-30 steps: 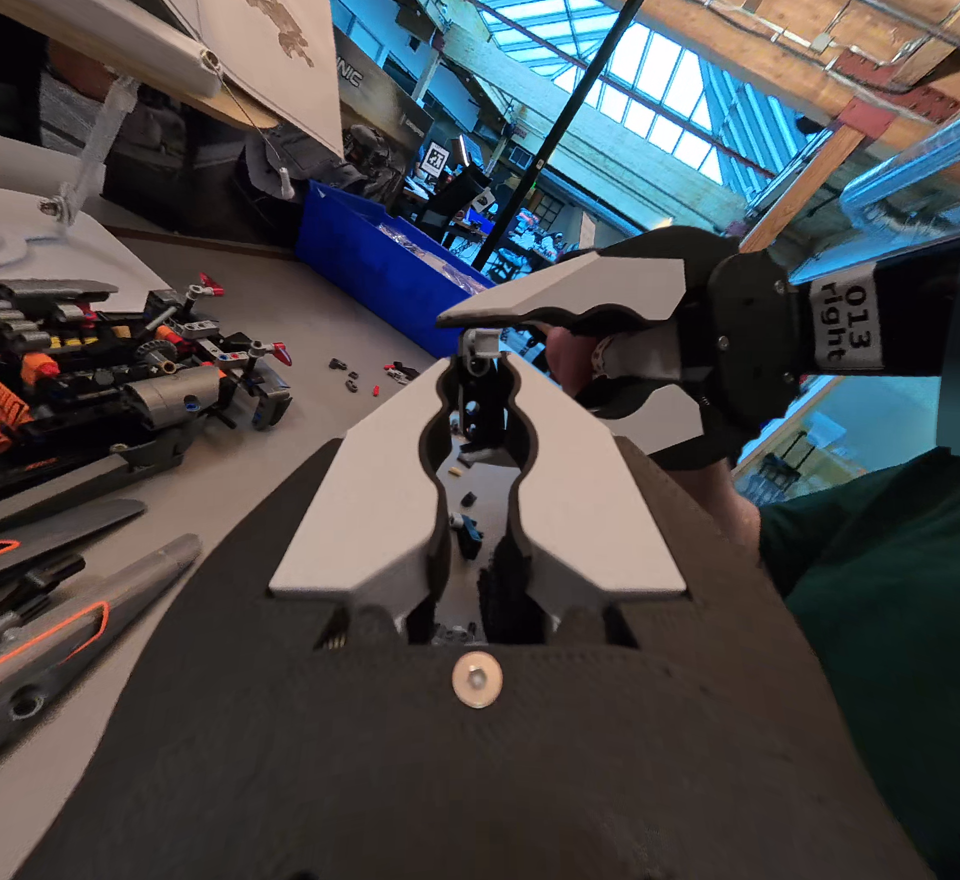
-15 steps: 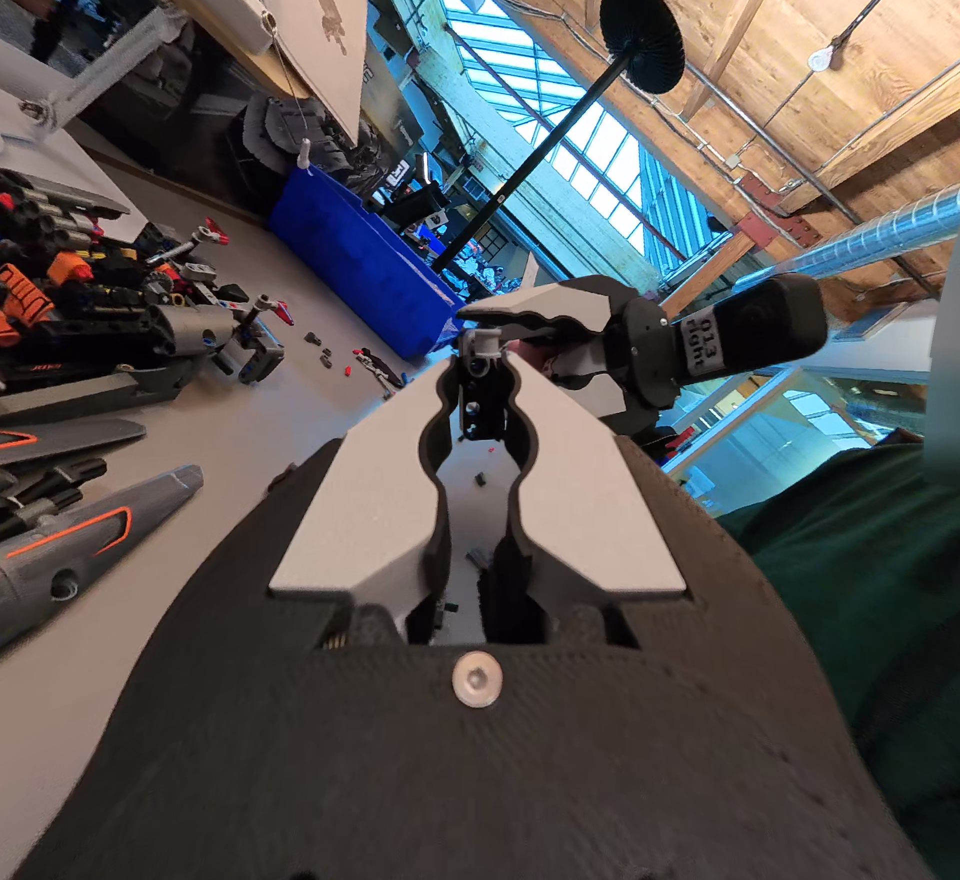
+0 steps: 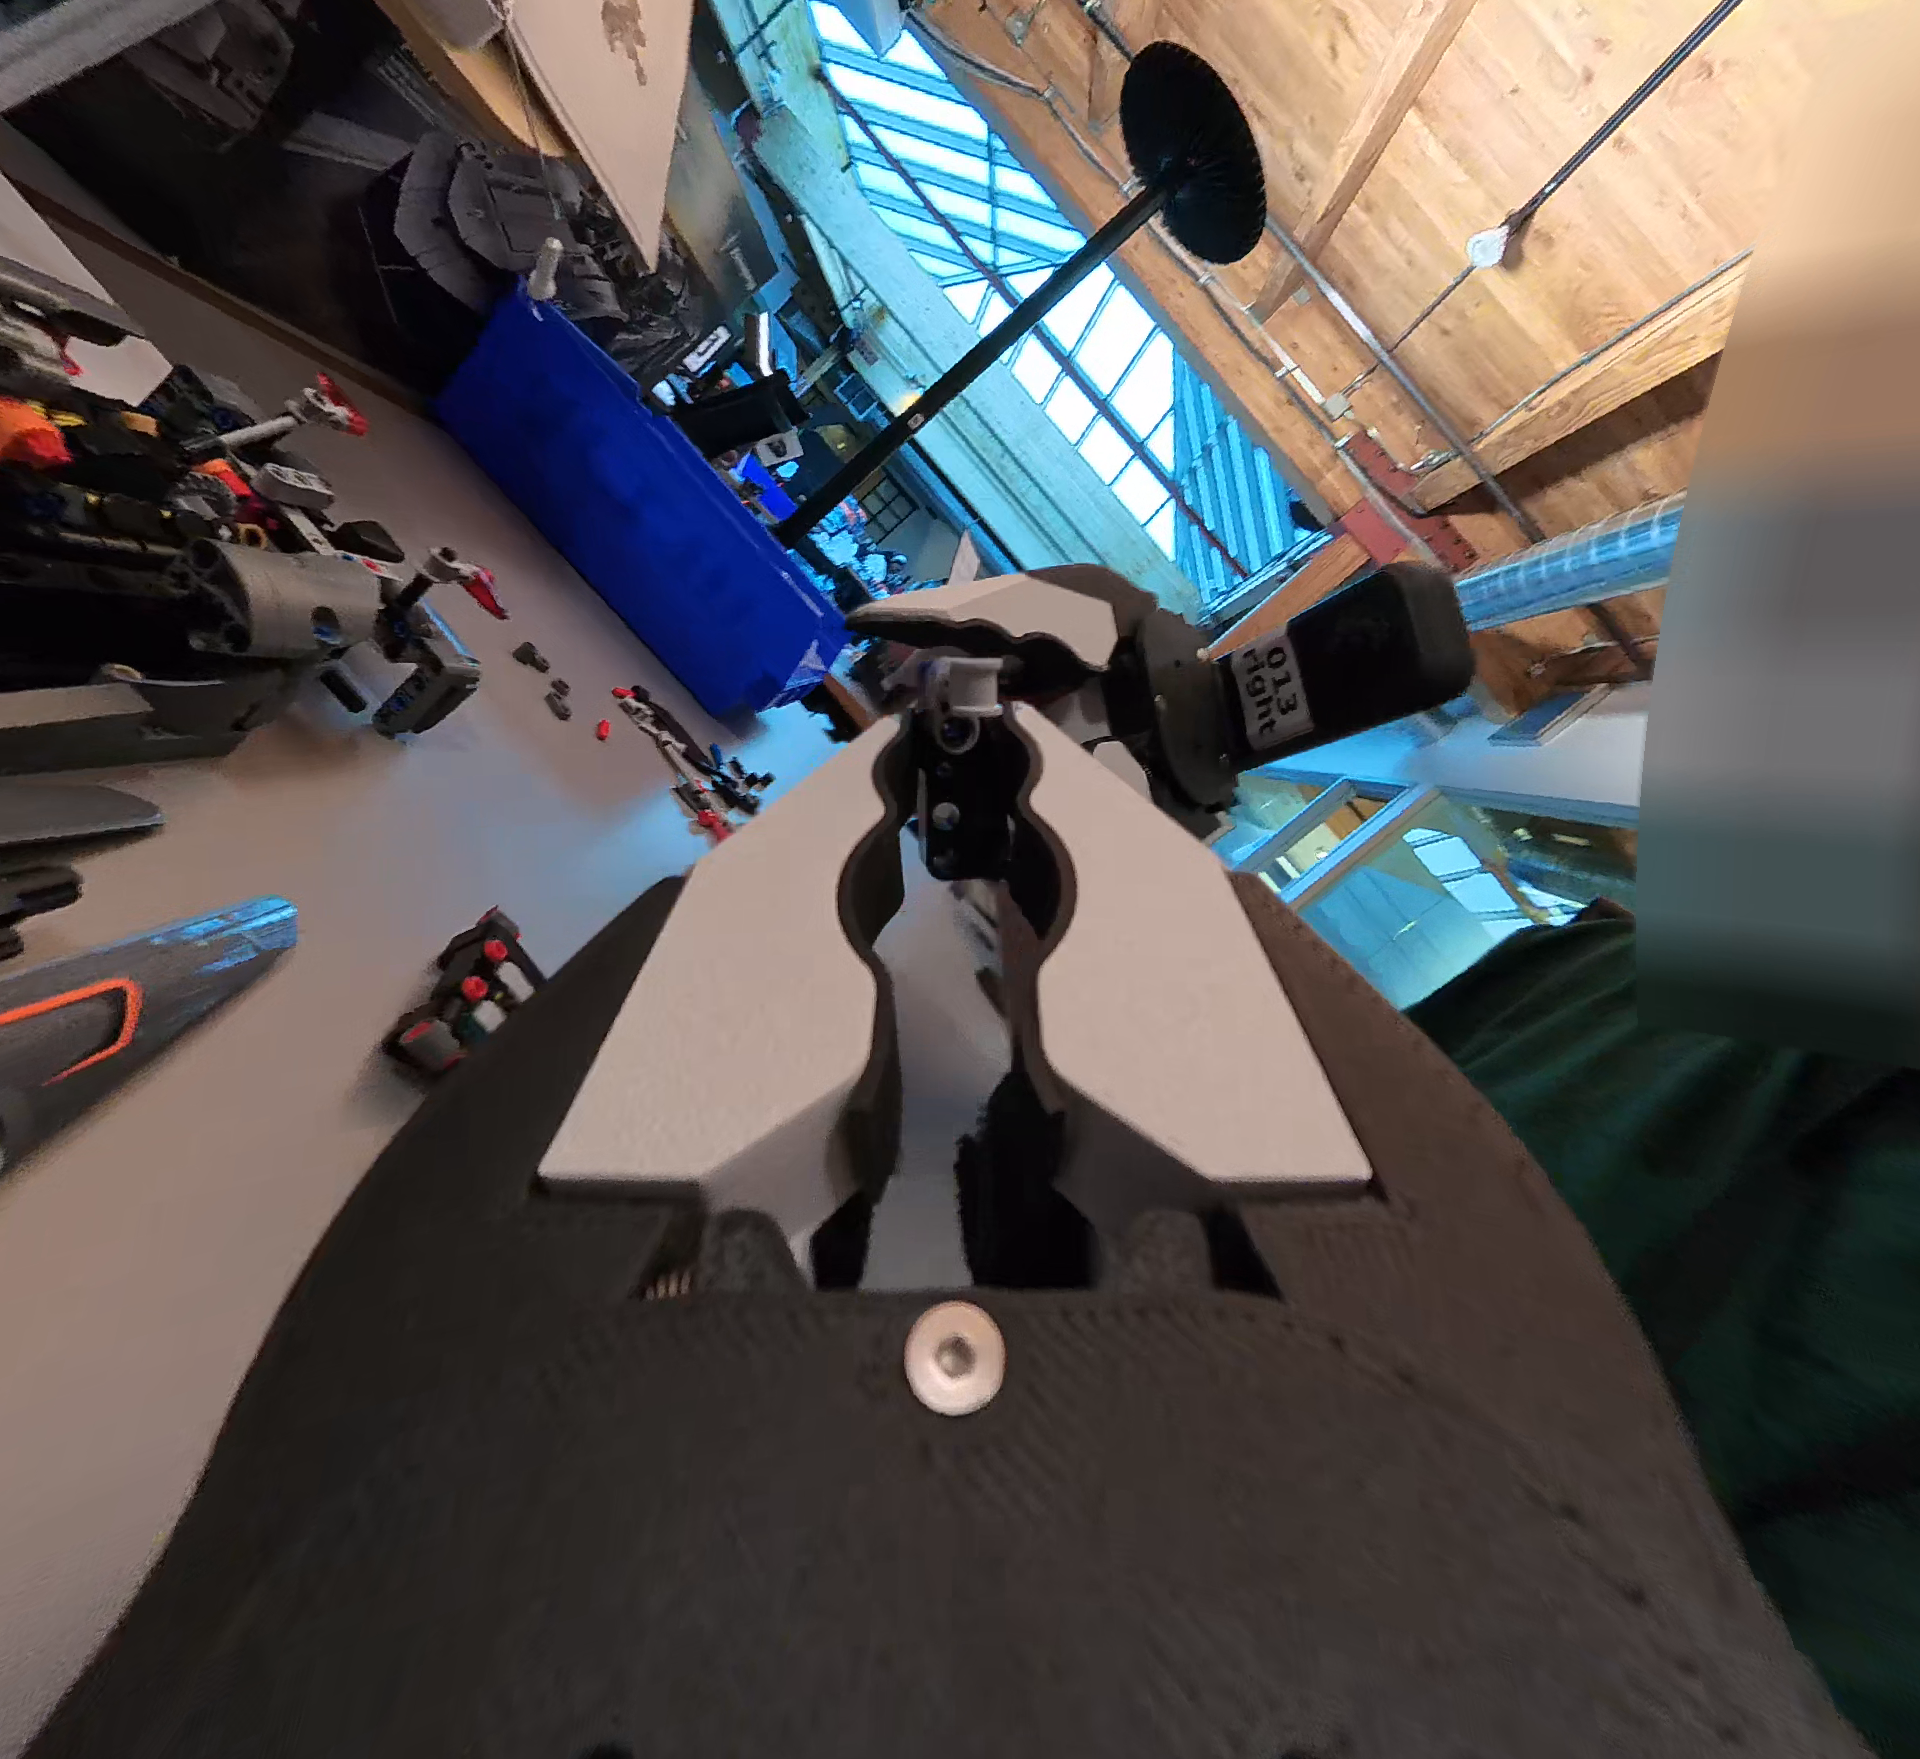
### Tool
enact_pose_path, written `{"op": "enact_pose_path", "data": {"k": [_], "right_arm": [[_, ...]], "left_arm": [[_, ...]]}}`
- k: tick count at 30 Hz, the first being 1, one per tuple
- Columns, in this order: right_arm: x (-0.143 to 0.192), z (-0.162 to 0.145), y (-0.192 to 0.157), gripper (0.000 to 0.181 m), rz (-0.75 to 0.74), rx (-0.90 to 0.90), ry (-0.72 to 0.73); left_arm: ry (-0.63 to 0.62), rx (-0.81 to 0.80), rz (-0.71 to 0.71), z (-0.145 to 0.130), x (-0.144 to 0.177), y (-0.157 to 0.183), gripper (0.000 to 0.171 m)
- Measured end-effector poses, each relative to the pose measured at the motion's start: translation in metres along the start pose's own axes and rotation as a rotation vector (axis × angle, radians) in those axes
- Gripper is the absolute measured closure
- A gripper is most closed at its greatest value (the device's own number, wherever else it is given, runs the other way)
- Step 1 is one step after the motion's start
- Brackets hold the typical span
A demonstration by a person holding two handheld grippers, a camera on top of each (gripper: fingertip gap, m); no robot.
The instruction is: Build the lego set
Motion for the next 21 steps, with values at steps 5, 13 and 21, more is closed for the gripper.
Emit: {"op": "enact_pose_path", "data": {"k": [5, 13, 21], "right_arm": [[0.002, 0.013, 0.001, 0.146, 0.062, -0.087, 0.119], [0.003, 0.026, -0.004, 0.129, 0.274, -0.195, 0.299], [-0.015, 0.033, -0.028, 0.138, 0.107, 0.056, 0.173]], "left_arm": [[0.019, 0.084, -0.102, -0.001, -0.002, 0.002, 0.159], [-0.05, 0.072, -0.115, -0.011, -0.01, 0.005, 0.16], [-0.046, 0.124, -0.129, -0.02, -0.021, 0.006, 0.16]]}}
Point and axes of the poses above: each gripper's, where its closed fingertips meet, x back along the fingers, z out of its top, y = z × x across the jaws, the point moved 7 cm from there along x, back along the fingers, and after that the axes turned 4 degrees about x, right-handed, at the moved point
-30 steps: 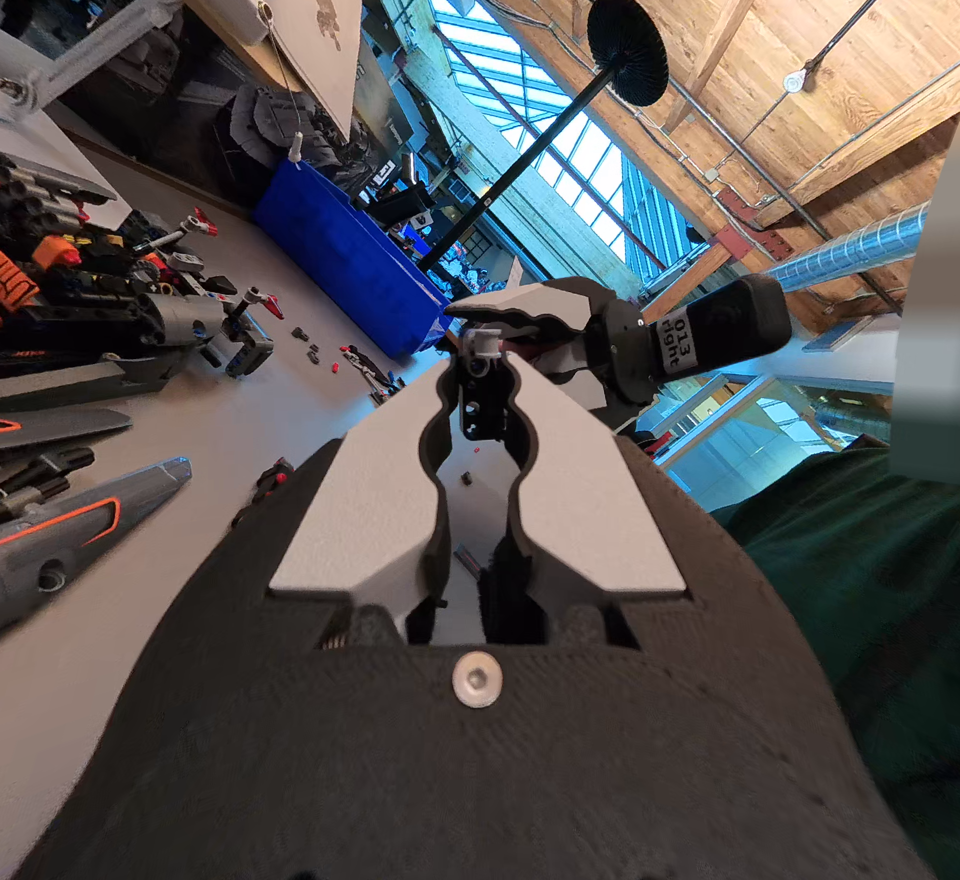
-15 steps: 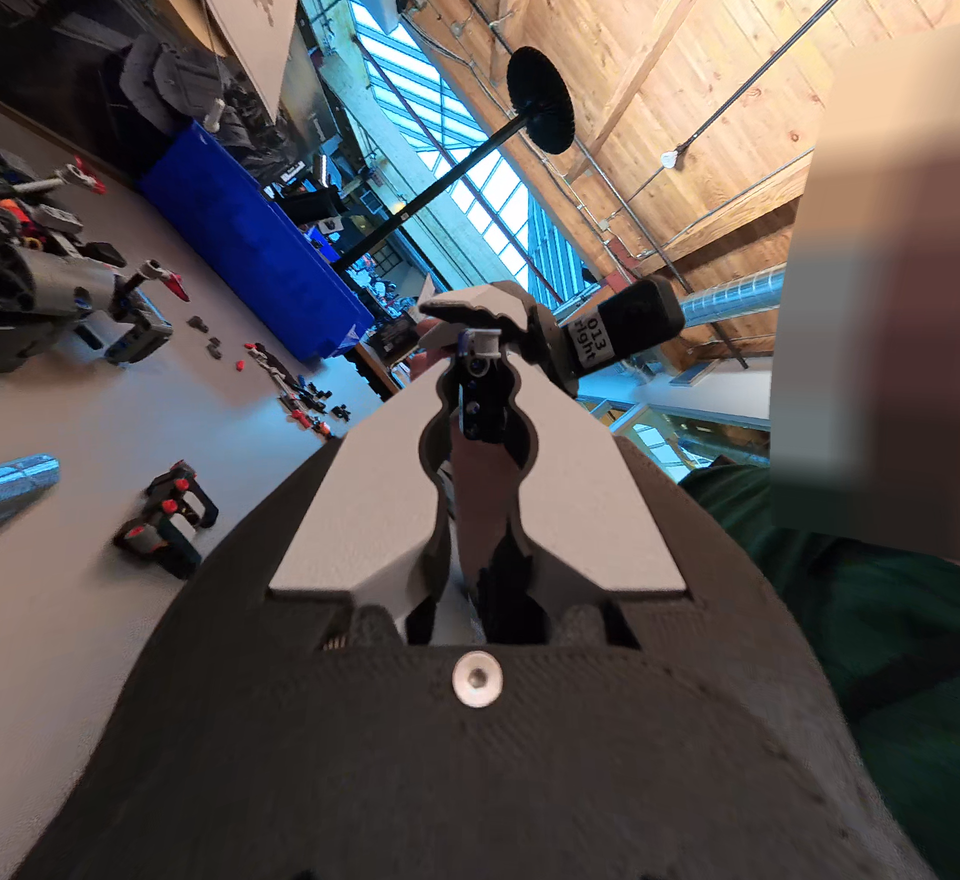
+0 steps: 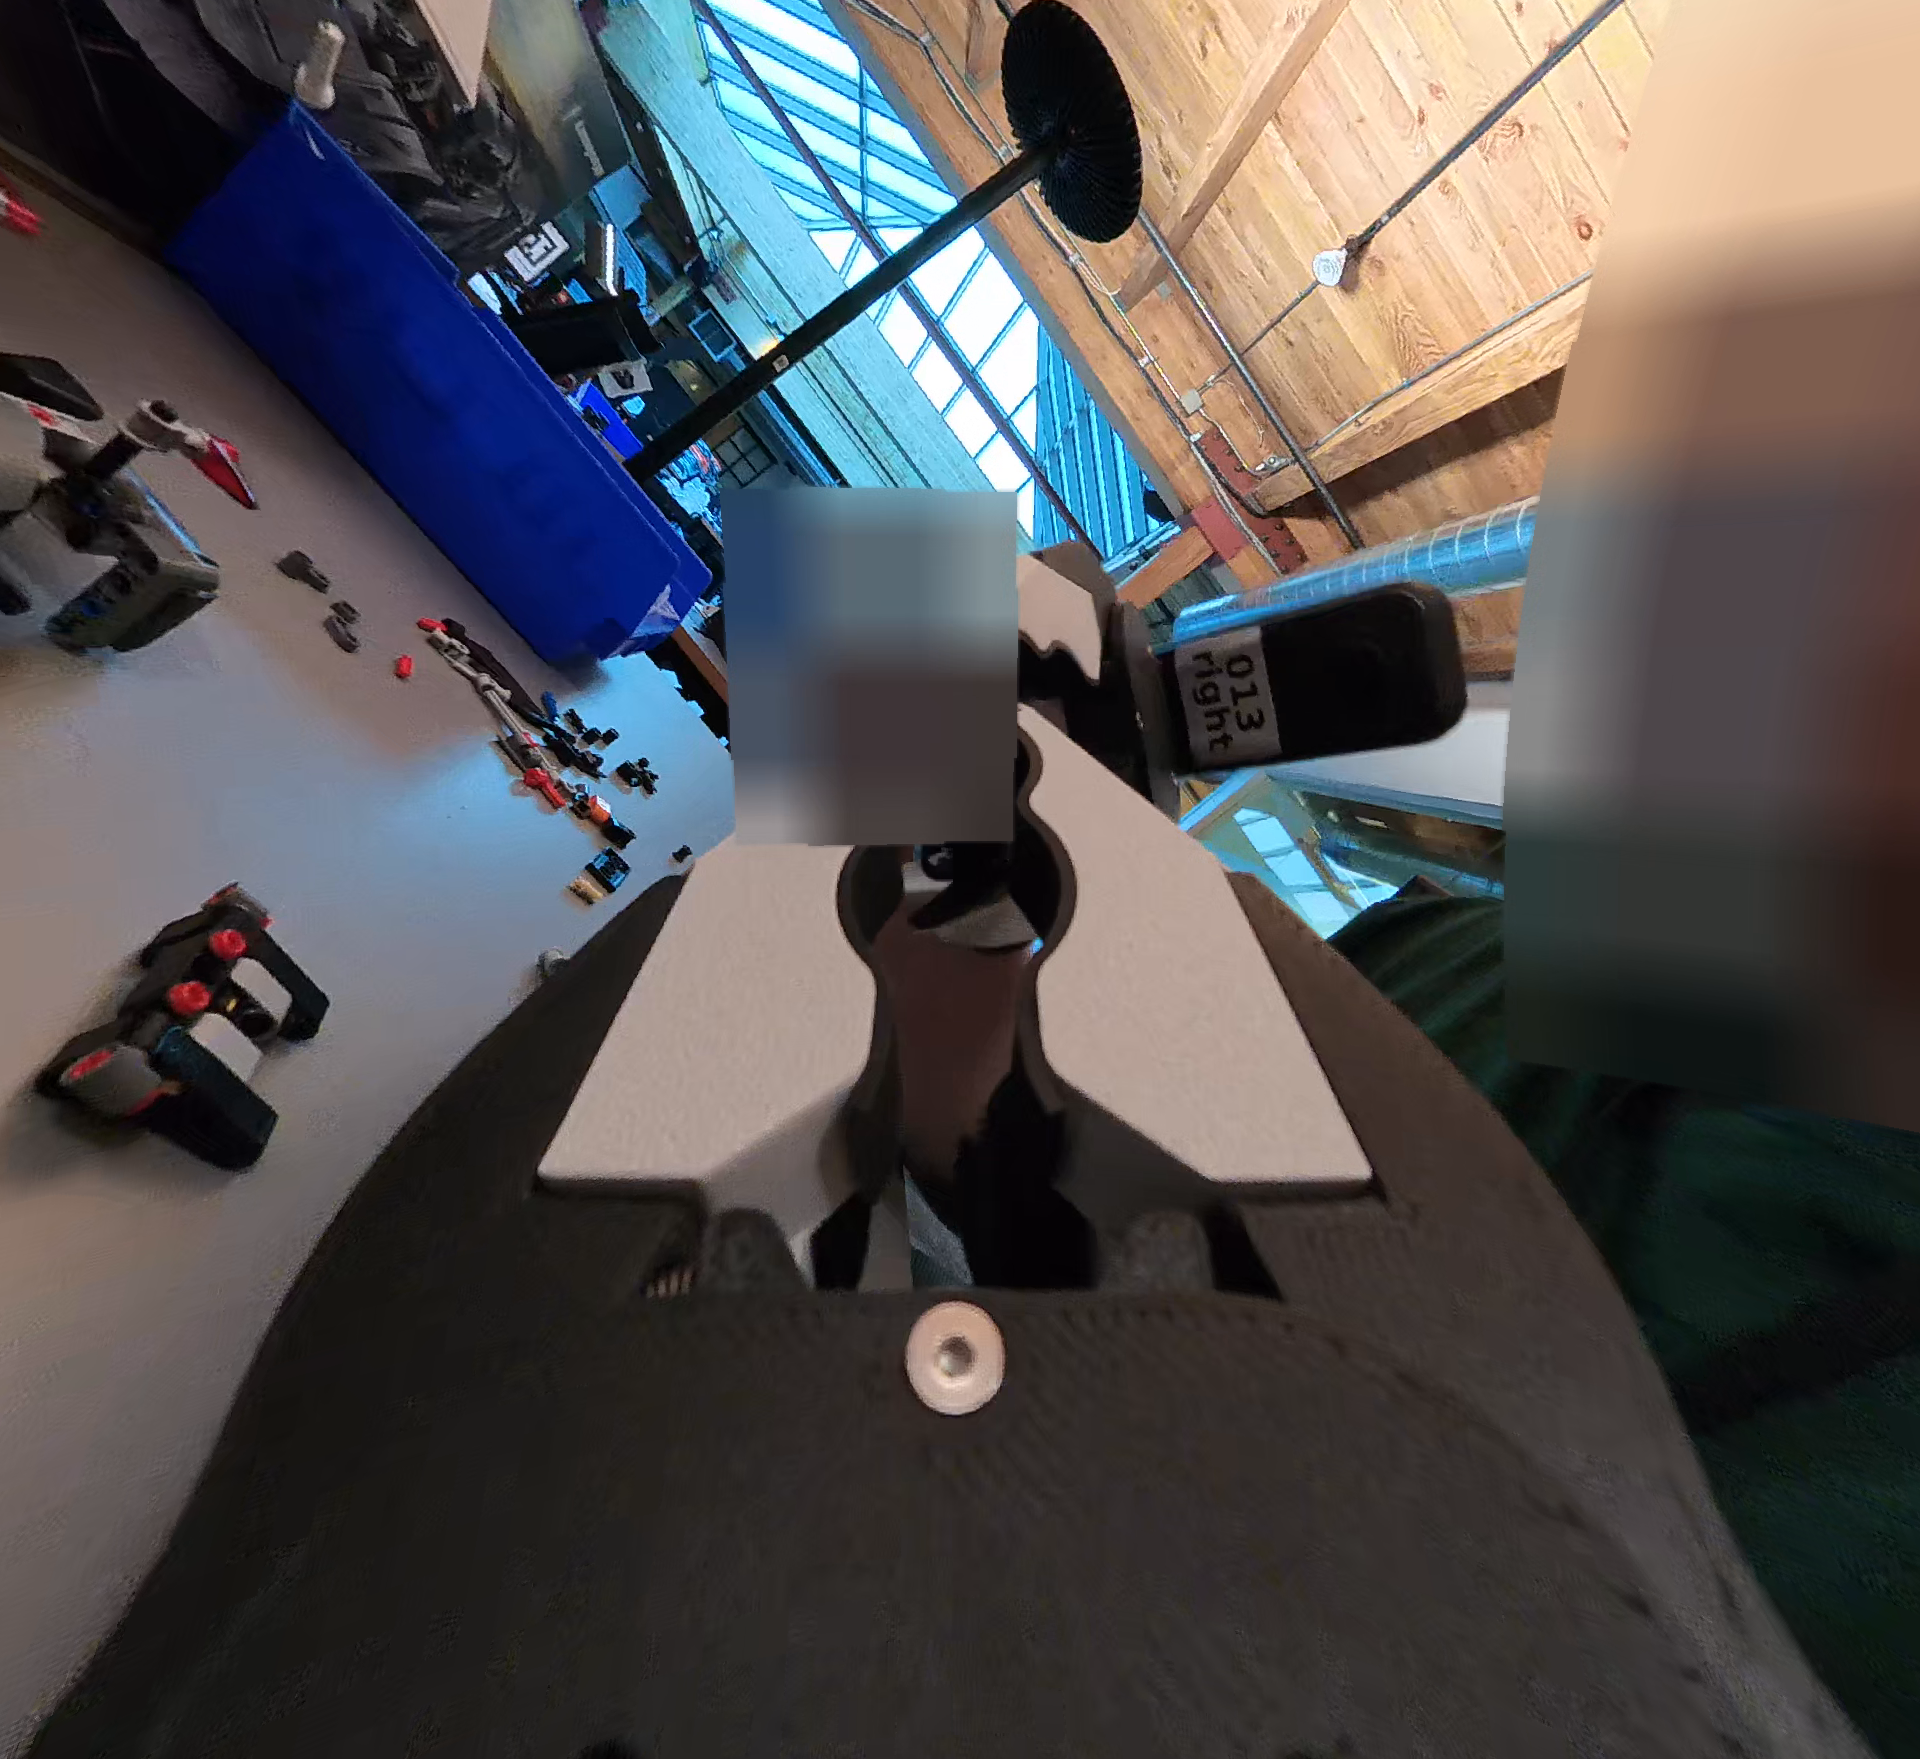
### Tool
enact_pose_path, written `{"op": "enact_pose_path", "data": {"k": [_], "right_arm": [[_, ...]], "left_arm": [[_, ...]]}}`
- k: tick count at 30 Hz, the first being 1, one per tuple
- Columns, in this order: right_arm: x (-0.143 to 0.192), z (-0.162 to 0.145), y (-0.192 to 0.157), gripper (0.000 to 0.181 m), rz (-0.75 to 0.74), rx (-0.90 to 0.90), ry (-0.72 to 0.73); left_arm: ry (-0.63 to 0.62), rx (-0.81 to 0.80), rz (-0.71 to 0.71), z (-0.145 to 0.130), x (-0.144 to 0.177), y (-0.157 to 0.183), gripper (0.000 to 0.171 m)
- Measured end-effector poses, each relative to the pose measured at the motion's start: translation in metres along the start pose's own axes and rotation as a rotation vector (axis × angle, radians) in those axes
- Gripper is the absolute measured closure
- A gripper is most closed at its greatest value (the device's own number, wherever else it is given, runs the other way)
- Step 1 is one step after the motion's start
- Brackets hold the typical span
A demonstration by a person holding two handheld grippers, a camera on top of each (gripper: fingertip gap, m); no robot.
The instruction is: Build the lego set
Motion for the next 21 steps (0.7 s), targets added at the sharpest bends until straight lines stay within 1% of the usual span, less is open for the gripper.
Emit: {"op": "enact_pose_path", "data": {"k": [3, 4, 6, 8, 11, 12, 14, 15, 18, 21], "right_arm": [[0.002, 0.0, -0.001, 0.138, 0.012, -0.015, 0.006], [0.003, -0.001, 0.0, 0.138, 0.014, -0.025, 0.006], [0.005, -0.002, 0.0, 0.138, 0.037, -0.061, 0.022], [0.009, -0.003, 0.0, 0.137, 0.091, -0.123, 0.05], [0.012, -0.01, 0.005, 0.138, 0.178, -0.224, 0.075], [0.014, -0.011, 0.005, 0.138, 0.209, -0.248, 0.093], [0.016, -0.012, 0.005, 0.138, 0.265, -0.282, 0.118], [0.016, -0.011, 0.004, 0.137, 0.291, -0.291, 0.125], [0.014, -0.012, 0.001, 0.137, 0.333, -0.292, 0.122], [0.012, -0.013, -0.002, 0.138, 0.352, -0.283, 0.108]], "left_arm": [[-0.001, -0.001, -0.01, -0.002, 0.0, 0.0, 0.159], [0.004, -0.017, 0.014, -0.002, 0.0, 0.0, 0.159], [0.017, -0.07, 0.087, 0.002, 0.003, 0.0, 0.153], [0.029, -0.173, 0.15, 0.007, 0.011, 0.006, 0.152], [-0.067, -0.449, 0.282, 0.009, 0.017, 0.018, 0.148], [-0.122, -0.562, 0.311, 0.007, 0.017, 0.023, 0.144], [-0.209, -0.776, 0.399, 0.007, 0.017, 0.031, 0.143], [-0.257, -0.851, 0.407, 0.006, 0.014, 0.034, 0.143], [-0.374, -0.986, 0.429, 0.002, 0.008, 0.037, 0.146], [-0.441, -1.029, 0.446, -0.001, 0.006, 0.033, 0.158]]}}
Point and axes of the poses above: each gripper's, where its closed fingertips meet, x back along the fingers, z out of its top, y = z × x across the jaws, the point moved 7 cm from there along x, back along the fingers, and after that the axes turned 4 degrees about x, right-handed, at the moved point
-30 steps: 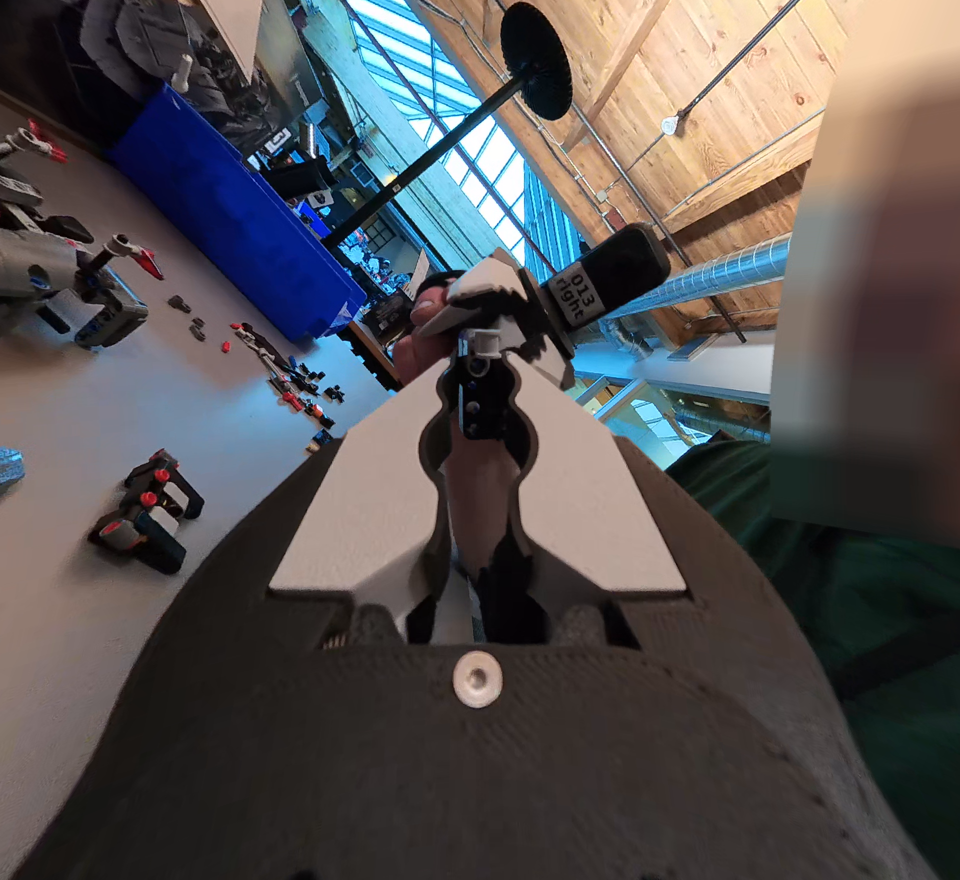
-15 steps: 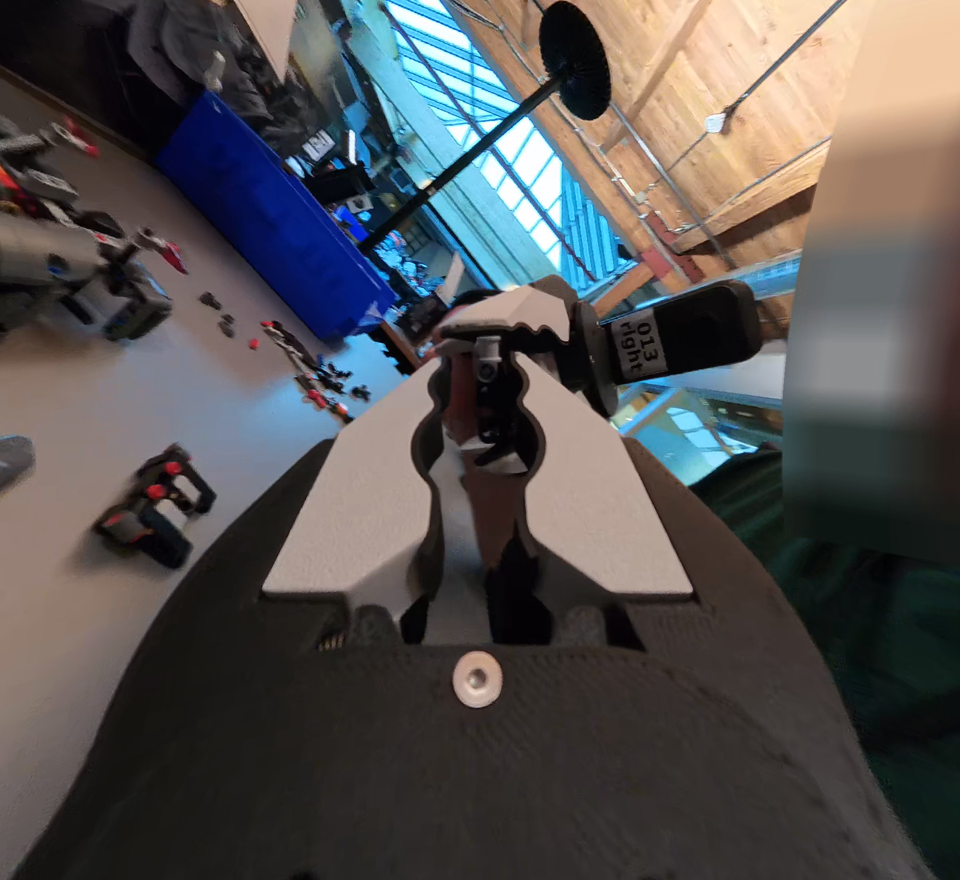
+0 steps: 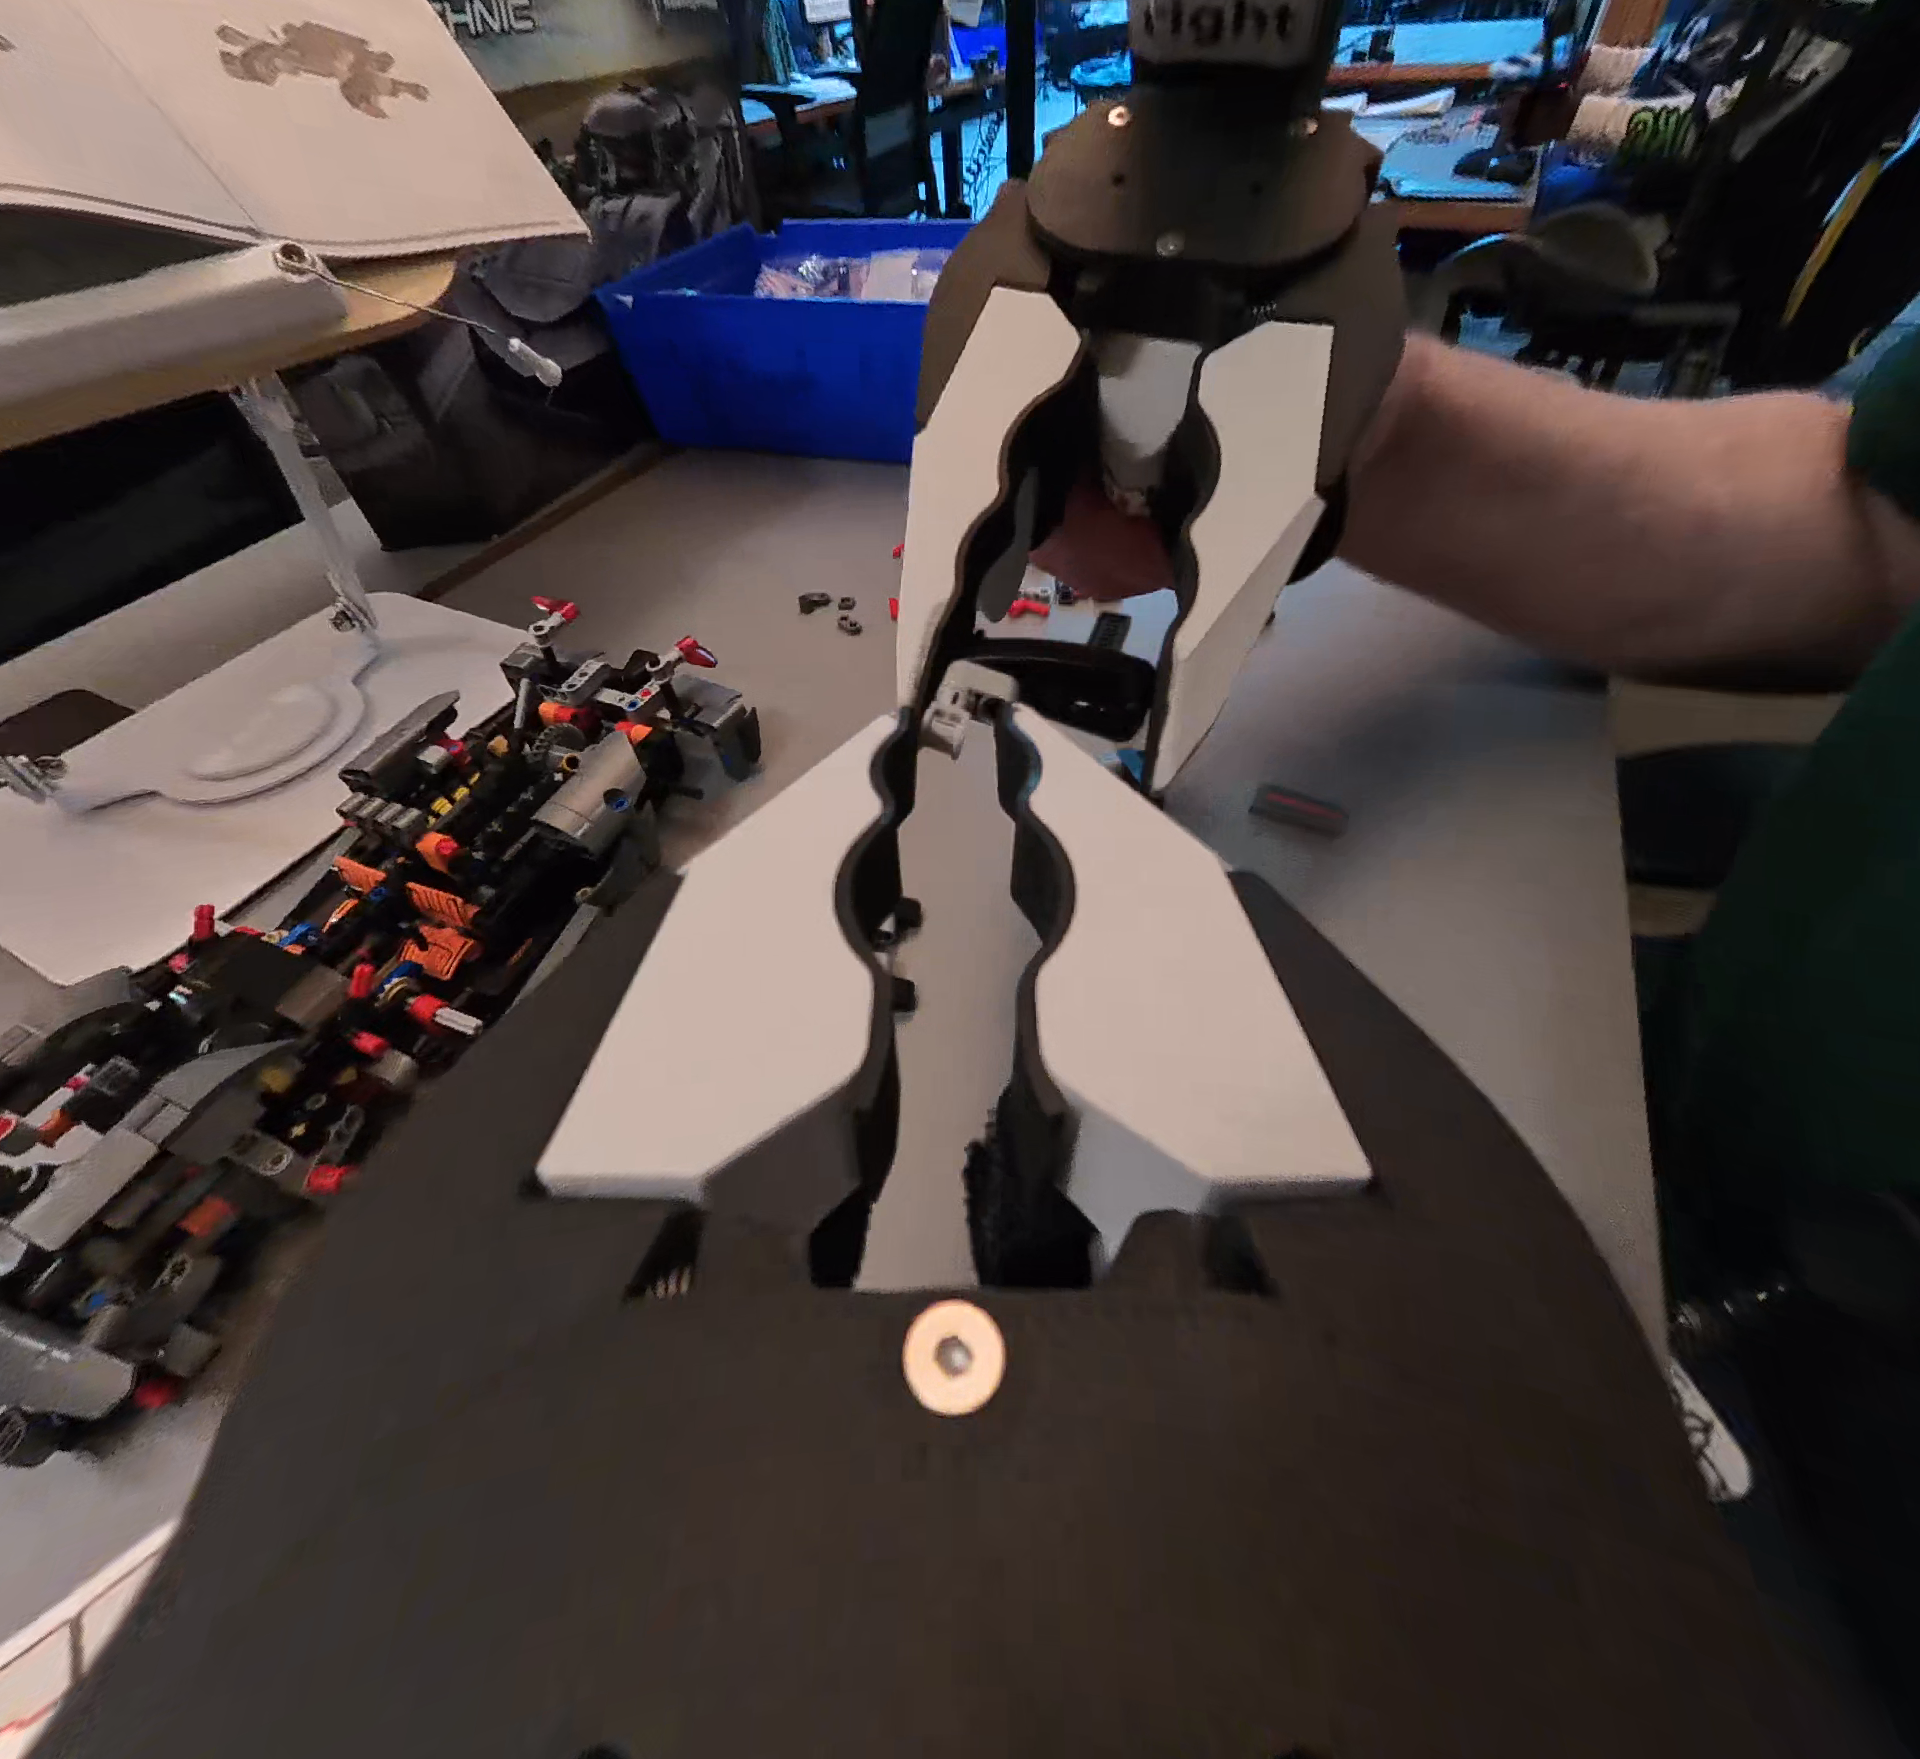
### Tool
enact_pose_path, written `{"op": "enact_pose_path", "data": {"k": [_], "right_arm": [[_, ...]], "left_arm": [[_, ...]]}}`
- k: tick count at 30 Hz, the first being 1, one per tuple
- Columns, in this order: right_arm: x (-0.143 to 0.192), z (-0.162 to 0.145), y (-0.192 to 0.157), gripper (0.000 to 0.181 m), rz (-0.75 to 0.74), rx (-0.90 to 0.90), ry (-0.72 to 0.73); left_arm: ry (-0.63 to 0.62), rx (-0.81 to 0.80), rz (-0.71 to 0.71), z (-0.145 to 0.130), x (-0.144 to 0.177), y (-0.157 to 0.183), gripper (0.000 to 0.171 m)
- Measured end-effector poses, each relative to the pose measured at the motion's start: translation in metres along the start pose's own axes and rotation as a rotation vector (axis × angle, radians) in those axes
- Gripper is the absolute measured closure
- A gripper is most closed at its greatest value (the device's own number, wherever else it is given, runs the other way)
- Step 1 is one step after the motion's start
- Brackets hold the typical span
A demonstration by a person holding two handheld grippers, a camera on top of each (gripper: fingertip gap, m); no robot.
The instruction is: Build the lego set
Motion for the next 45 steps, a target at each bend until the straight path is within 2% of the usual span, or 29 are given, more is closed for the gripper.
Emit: {"op": "enact_pose_path", "data": {"k": [6, 14, 20, 24, 27, 31, 33, 37, 41, 45], "right_arm": [[0.0, -0.001, -0.002, 0.138, 0.002, 0.035, 0.011], [0.0, 0.005, -0.002, 0.138, -0.078, 0.146, -0.013], [-0.002, 0.004, -0.003, 0.138, -0.09, 0.192, -0.037], [-0.004, 0.0, -0.001, 0.138, -0.06, 0.127, -0.018], [-0.003, -0.001, -0.002, 0.138, 0.006, 0.059, 0.019], [-0.006, -0.005, -0.004, 0.136, 0.02, 0.025, 0.019], [-0.004, -0.014, 0.0, 0.128, 0.011, -0.003, -0.015], [-0.001, -0.044, 0.012, 0.13, -0.026, -0.016, -0.148], [-0.016, -0.075, 0.029, 0.133, -0.109, 0.066, -0.372], [-0.036, -0.088, 0.038, 0.133, -0.107, 0.134, -0.486]], "left_arm": [[0.014, 0.016, -0.018, -0.003, 0.0, -0.001, 0.164], [0.059, 0.289, -0.129, -0.005, 0.0, -0.01, 0.163], [0.07, 0.395, -0.187, -0.007, 0.0, -0.013, 0.164], [0.098, 0.296, -0.133, -0.004, 0.001, -0.011, 0.163], [0.068, 0.189, -0.099, -0.004, 0.001, -0.006, 0.164], [0.048, 0.187, -0.104, -0.009, 0.004, -0.004, 0.164], [0.007, 0.194, -0.078, -0.016, 0.005, -0.005, 0.164], [-0.096, 0.207, -0.007, -0.038, 0.009, -0.009, 0.164], [-0.228, 0.162, 0.017, -0.06, 0.002, -0.009, 0.164], [-0.283, 0.139, 0.031, -0.07, -0.004, -0.012, 0.164]]}}
Point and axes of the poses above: each gripper's, where its closed fingertips meet, x back along the fingers, z out of its top, y = z × x across the jaws, the point moved 7 cm from there along x, back along the fingers, and after that the axes turned 4 degrees about x, right-handed, at the moved point
